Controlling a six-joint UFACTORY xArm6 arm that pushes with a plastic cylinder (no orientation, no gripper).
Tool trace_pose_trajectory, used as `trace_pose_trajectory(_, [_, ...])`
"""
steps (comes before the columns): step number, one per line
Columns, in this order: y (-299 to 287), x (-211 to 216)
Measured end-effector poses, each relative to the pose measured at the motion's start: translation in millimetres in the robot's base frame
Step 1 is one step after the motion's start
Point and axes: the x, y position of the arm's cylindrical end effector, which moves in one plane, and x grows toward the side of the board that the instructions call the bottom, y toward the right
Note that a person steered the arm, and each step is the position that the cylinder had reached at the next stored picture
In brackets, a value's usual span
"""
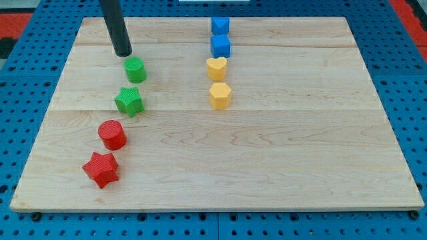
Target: Push the green circle into the green star
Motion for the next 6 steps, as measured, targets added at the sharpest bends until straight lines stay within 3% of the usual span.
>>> trace_pose_trajectory(3, [3.6, 23.7])
trace_pose_trajectory(4, [18.2, 1.2])
trace_pose_trajectory(5, [46.3, 47.7])
trace_pose_trajectory(6, [39.1, 91.1])
